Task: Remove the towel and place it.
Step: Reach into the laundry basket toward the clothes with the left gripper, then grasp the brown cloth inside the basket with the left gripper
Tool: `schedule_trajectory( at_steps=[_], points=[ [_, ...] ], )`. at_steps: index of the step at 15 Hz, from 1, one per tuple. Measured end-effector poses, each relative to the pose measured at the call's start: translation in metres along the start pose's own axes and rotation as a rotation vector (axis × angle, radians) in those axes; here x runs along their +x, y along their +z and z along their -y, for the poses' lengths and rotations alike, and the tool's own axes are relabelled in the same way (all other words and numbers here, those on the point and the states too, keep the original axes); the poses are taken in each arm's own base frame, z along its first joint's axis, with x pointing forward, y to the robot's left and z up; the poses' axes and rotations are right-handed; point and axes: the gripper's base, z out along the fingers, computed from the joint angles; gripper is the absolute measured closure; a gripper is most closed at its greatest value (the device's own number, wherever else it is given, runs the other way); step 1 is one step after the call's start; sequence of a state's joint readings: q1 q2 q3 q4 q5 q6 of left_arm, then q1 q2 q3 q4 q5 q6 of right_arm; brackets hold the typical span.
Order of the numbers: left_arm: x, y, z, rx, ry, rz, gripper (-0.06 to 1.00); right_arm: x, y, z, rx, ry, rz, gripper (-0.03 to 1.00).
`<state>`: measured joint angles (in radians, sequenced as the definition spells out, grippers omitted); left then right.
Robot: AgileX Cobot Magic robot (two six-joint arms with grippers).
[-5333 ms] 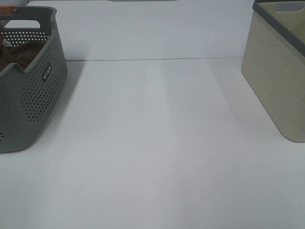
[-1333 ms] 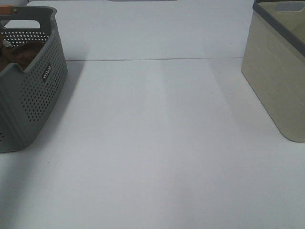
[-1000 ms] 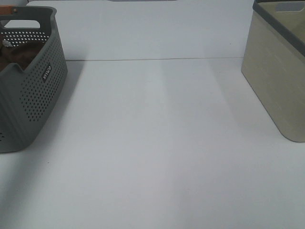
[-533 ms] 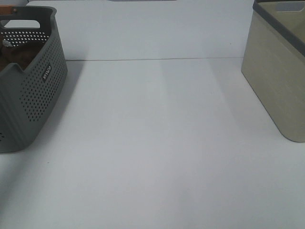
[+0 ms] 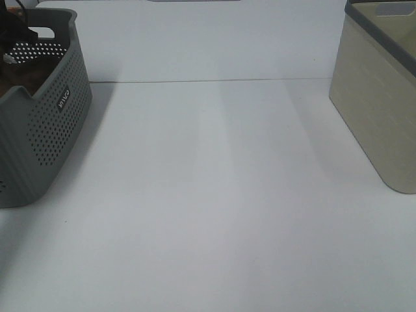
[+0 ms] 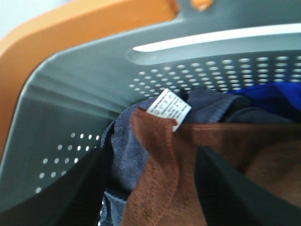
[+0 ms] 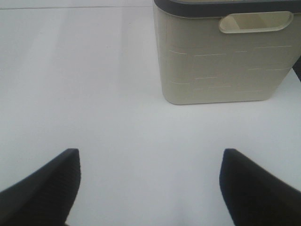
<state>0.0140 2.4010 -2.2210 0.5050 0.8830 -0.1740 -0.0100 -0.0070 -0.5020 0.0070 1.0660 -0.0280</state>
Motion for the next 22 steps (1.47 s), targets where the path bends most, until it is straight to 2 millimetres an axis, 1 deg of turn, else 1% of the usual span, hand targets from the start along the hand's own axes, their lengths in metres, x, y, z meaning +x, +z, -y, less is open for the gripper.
schedule_trajectory(
  at_steps=[2,4,9,10,11,12,14,17,20,21,22],
  points=[
    [0.005,0.013,-0.01,-0.001,-0.044,-0.002,0.39,0.0,0.0,0.0,0.0,0.0,0.0,0.2],
    [0.006,0.019,-0.014,0.013,-0.071,0.016,0.39,0.0,0.0,0.0,0.0,0.0,0.0,0.2],
    [-0.001,0.023,-0.006,0.089,-0.09,0.098,0.39,0.0,0.0,0.0,0.0,0.0,0.0,0.2],
    [0.0,0.026,-0.003,0.097,-0.086,0.099,0.39,0.0,0.0,0.0,0.0,0.0,0.0,0.2],
    [0.005,0.034,0.001,0.102,-0.078,0.085,0.39,0.0,0.0,0.0,0.0,0.0,0.0,0.2],
    [0.007,0.038,0.003,0.103,-0.067,0.078,0.39,0.0,0.0,0.0,0.0,0.0,0.0,0.2],
    [0.008,0.04,0.003,0.098,-0.047,0.076,0.41,0.0,0.0,0.0,0.0,0.0,0.0,0.2],
    [0.008,0.041,0.003,0.085,-0.031,0.075,0.51,0.0,0.0,0.0,0.0,0.0,0.0,0.2],
    [0.011,0.045,0.003,0.071,-0.009,0.064,0.55,0.0,0.0,0.0,0.0,0.0,0.0,0.2],
    [0.012,0.045,0.003,0.063,-0.001,0.062,0.59,0.0,0.0,0.0,0.0,0.0,0.0,0.2],
    [0.011,0.045,0.002,0.051,0.012,0.064,0.67,0.0,0.0,0.0,0.0,0.0,0.0,0.2]
  ],
)
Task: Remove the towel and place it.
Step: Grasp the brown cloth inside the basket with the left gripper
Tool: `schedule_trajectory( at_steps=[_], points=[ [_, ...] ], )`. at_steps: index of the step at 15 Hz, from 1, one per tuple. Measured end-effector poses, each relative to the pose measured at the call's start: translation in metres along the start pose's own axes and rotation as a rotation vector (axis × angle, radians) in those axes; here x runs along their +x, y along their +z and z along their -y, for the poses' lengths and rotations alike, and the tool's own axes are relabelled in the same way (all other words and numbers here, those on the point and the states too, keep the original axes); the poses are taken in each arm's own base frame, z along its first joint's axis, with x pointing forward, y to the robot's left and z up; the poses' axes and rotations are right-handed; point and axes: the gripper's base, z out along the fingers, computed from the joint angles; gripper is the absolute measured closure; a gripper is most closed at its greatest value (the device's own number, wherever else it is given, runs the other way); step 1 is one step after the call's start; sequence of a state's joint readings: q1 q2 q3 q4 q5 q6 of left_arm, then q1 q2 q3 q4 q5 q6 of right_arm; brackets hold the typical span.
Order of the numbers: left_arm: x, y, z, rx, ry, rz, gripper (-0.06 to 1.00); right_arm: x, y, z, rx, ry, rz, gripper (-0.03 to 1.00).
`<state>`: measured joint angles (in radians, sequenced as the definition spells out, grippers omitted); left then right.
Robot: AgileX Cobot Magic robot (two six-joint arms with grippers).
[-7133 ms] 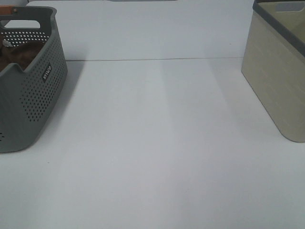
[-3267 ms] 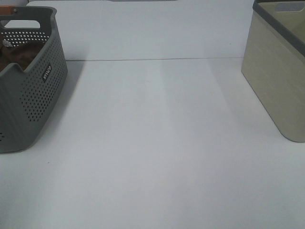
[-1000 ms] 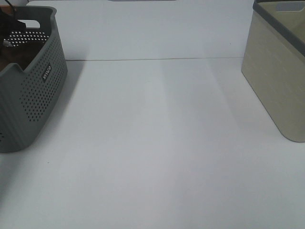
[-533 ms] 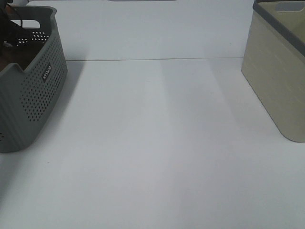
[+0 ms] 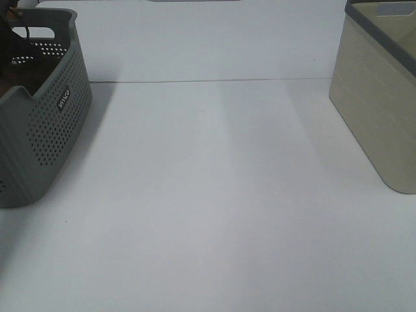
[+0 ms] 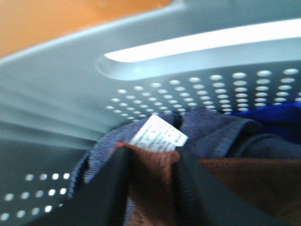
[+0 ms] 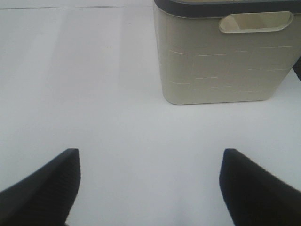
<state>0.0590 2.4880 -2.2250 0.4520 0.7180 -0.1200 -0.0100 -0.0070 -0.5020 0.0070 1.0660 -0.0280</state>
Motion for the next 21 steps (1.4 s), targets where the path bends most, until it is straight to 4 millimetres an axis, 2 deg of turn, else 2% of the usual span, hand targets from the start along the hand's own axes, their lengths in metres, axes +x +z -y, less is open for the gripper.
schedule_trajectory(
  at_steps=[1,4,8,10,13,15,16,20,21],
  points=[
    [0.0,0.0,-0.001,-0.008,0.01,0.001,0.78,0.0,0.0,0.0,0.0,0.0,0.0,0.2],
    [0.0,0.0,-0.001,-0.011,0.013,0.0,0.94,0.0,0.0,0.0,0.0,0.0,0.0,0.2],
    [-0.008,-0.012,-0.002,-0.013,0.011,0.023,0.94,0.0,0.0,0.0,0.0,0.0,0.0,0.2],
    [-0.019,-0.031,-0.006,-0.017,0.004,0.053,0.94,0.0,0.0,0.0,0.0,0.0,0.0,0.2],
    [-0.039,-0.07,-0.008,-0.018,-0.002,0.115,0.94,0.0,0.0,0.0,0.0,0.0,0.0,0.2],
    [-0.055,-0.104,-0.007,-0.013,-0.005,0.176,0.94,0.0,0.0,0.0,0.0,0.0,0.0,0.2],
    [-0.068,-0.138,-0.008,-0.007,-0.01,0.241,0.94,0.0,0.0,0.0,0.0,0.0,0.0,0.2],
    [-0.091,-0.218,-0.006,0.014,0.026,0.401,0.94,0.0,0.0,0.0,0.0,0.0,0.0,0.2],
    [-0.094,-0.229,-0.004,0.022,0.028,0.431,0.94,0.0,0.0,0.0,0.0,0.0,0.0,0.2]
  ],
)
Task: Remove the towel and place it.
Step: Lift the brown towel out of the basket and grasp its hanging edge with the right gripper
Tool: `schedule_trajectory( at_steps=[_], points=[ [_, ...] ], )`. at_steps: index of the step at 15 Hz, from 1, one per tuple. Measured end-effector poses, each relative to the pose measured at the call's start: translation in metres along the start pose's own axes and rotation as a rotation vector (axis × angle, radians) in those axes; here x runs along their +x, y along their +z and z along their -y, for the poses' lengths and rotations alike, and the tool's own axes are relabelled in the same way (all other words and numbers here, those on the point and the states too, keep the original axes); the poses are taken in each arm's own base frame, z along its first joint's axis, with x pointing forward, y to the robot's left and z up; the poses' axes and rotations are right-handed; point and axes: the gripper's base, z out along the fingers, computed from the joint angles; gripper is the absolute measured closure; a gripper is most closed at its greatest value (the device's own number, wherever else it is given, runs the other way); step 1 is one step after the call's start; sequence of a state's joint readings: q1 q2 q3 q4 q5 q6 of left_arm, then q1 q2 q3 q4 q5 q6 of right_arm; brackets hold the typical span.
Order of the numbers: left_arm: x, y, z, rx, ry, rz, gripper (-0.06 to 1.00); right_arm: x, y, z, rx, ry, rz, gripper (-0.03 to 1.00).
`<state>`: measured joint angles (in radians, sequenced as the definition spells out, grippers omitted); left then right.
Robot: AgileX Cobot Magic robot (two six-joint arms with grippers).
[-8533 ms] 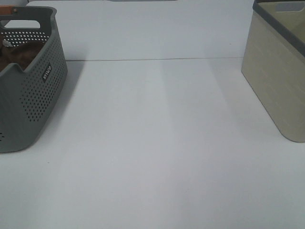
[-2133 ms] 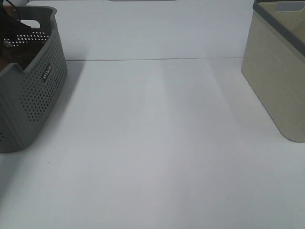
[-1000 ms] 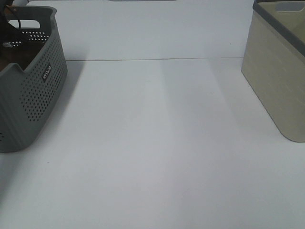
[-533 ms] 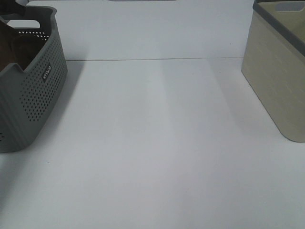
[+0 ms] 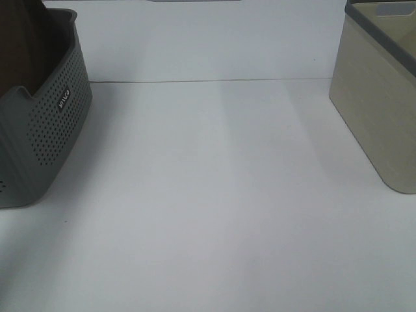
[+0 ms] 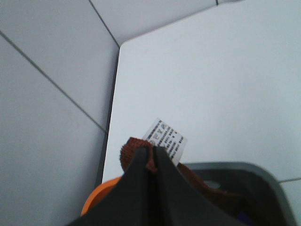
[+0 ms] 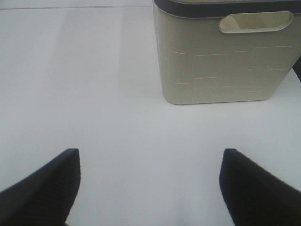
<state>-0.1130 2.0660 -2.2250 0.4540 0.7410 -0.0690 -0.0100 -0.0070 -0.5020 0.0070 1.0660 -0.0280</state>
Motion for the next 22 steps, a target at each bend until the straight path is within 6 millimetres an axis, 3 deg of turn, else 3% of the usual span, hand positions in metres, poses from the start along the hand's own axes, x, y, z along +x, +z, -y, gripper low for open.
schedule_trajectory(
  at_steps=[3,6,8,10,15,19,22],
  points=[
    [-0.037,-0.053,0.013,0.096,-0.023,0.162,0.94,0.0,0.0,0.0,0.0,0.0,0.0,0.2],
    [-0.06,-0.098,0.047,0.28,0.017,0.265,0.94,0.0,0.0,0.0,0.0,0.0,0.0,0.2],
    [-0.065,-0.115,0.067,0.374,0.05,0.291,0.94,0.0,0.0,0.0,0.0,0.0,0.0,0.2],
    [-0.068,-0.147,0.104,0.53,0.147,0.288,0.94,0.0,0.0,0.0,0.0,0.0,0.0,0.2],
    [-0.061,-0.188,0.155,0.691,0.286,0.239,0.94,-0.005,0.009,-0.006,-0.064,0.037,-0.066,0.2],
    [-0.054,-0.222,0.192,0.831,0.35,0.212,0.94,-0.022,0.054,-0.019,-0.23,0.038,-0.349,0.2],
    [-0.051,-0.24,0.208,0.882,0.379,0.223,0.94,-0.032,0.096,-0.032,-0.408,-0.004,-0.521,0.2]
  ],
)
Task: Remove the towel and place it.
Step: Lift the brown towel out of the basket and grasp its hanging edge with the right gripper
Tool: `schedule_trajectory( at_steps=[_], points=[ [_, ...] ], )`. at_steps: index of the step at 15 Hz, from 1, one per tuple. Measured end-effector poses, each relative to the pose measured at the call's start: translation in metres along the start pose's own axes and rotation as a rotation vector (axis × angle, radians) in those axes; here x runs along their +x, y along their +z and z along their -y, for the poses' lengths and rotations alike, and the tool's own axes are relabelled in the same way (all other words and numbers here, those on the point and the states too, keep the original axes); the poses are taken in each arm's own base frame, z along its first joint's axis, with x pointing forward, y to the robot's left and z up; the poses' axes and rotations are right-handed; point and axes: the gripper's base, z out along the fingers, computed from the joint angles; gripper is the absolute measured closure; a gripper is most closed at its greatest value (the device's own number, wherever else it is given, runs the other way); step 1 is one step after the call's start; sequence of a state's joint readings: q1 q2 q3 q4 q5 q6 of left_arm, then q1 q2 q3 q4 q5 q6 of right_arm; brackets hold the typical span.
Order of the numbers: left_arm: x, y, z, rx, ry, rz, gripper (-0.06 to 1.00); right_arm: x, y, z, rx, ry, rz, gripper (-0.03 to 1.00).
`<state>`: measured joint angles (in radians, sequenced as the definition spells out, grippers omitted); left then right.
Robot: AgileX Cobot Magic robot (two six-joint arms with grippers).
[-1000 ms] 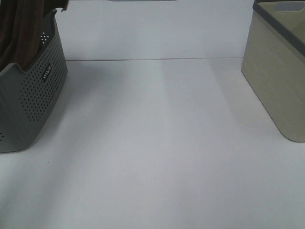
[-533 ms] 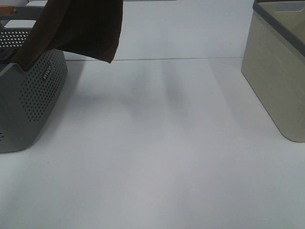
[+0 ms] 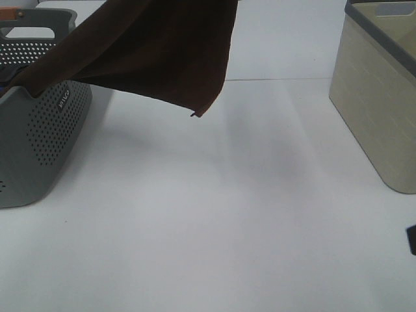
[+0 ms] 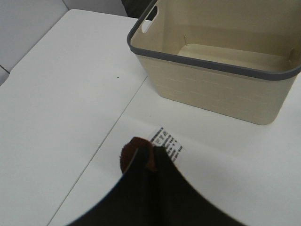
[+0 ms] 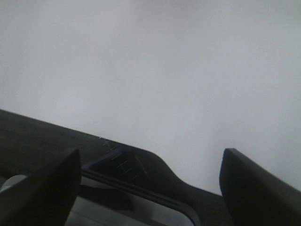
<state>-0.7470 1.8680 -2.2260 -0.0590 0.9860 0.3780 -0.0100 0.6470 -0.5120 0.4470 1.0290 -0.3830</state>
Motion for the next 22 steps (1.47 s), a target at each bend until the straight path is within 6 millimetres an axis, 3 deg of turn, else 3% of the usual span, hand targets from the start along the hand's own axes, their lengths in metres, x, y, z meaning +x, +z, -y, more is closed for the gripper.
schedule_trajectory(
  at_steps=[2,7,11,19,22],
  points=[
    [-0.002,0.0,0.008,0.046,-0.016,0.009,0.94,-0.031,0.032,-0.001,-0.204,-0.055,0.037,0.2],
    [-0.006,0.0,0.013,0.099,-0.058,0.045,0.94,-0.07,0.062,-0.002,-0.418,-0.173,0.299,0.24],
    [-0.009,-0.001,0.016,0.133,-0.089,0.074,0.94,-0.091,0.087,0.007,-0.47,-0.232,0.484,0.25],
    [-0.01,-0.001,0.016,0.131,-0.095,0.092,0.94,-0.114,0.141,0.02,-0.631,-0.231,0.416,0.25],
    [-0.011,-0.001,0.016,0.131,-0.095,0.094,0.94,-0.122,0.162,-0.007,-0.663,-0.3,0.357,0.25]
  ],
)
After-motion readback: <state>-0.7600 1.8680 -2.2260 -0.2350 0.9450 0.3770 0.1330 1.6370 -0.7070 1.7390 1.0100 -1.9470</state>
